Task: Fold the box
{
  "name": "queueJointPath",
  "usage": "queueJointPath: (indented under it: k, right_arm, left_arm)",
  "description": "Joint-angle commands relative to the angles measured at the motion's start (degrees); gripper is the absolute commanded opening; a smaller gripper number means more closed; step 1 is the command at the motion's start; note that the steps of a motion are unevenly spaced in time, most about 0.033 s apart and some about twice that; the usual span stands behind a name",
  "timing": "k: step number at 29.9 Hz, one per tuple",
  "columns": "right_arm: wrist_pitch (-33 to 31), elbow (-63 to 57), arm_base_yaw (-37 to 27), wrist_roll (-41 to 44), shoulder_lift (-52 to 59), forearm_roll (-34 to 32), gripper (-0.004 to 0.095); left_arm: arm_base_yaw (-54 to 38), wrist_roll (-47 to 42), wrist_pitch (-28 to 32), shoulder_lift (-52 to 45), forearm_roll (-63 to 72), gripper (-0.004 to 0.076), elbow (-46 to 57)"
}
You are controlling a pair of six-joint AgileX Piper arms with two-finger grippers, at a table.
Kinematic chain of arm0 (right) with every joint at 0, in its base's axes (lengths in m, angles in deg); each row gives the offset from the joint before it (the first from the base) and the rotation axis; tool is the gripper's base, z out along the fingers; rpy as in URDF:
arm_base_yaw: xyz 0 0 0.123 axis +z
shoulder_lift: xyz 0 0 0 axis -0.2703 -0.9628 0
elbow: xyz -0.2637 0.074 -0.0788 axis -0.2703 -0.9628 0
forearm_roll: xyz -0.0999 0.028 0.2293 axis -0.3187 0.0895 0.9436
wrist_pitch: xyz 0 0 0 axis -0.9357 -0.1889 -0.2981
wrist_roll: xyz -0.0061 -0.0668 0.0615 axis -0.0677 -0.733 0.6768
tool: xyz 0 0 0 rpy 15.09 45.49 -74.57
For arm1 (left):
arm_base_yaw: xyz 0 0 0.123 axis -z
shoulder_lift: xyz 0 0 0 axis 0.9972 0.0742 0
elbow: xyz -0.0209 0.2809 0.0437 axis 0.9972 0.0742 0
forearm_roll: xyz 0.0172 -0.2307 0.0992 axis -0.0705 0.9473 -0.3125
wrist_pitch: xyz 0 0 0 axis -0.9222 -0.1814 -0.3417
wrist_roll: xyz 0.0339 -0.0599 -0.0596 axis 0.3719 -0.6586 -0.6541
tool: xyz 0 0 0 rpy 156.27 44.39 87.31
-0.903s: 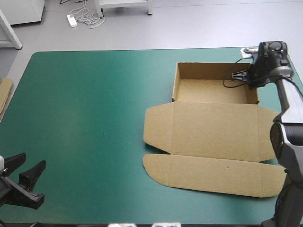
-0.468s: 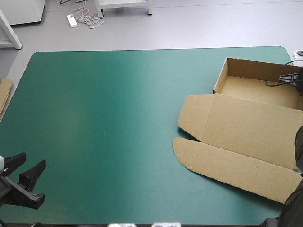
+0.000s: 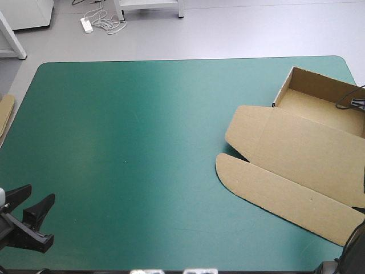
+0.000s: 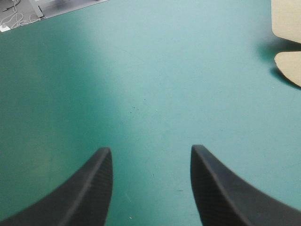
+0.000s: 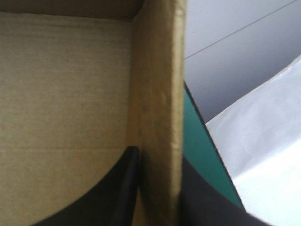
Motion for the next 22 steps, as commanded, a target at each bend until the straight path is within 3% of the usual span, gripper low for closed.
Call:
queueJointPath:
  k: [1,5,15,20,22]
  right_arm:
    - [3.23,1.17,0.5,-2.59,2.75,4.87,0.0417]
    - [3.01,1.17,1.08,-3.83,3.23,7.22,0.0537]
    - [3.64,1.17,0.97,-2.43,7.98,3.51,0.0536]
    - [1.36,1.17,0.97,-2.04,13.63,6.29,0.0536]
    - [-0.05,1.17,1.12,-2.32,16.56,10.87,0.0536]
  left_arm:
    - [0.13,-0.63,-1.84,0.98,0.29,0.0368,-1.13]
    - [0.13,-0.72,-2.25,0.98,0.15,0.0368,-1.13]
    - [0.13,-0.72,-2.38,0.98,0.15,0.0368,-1.13]
    - [0.13,-0.72,-2.38,0.98,-2.43,0.0368,-1.13]
    - [0.13,-0.72,-2.26,0.98,-4.22,0.0368,-1.13]
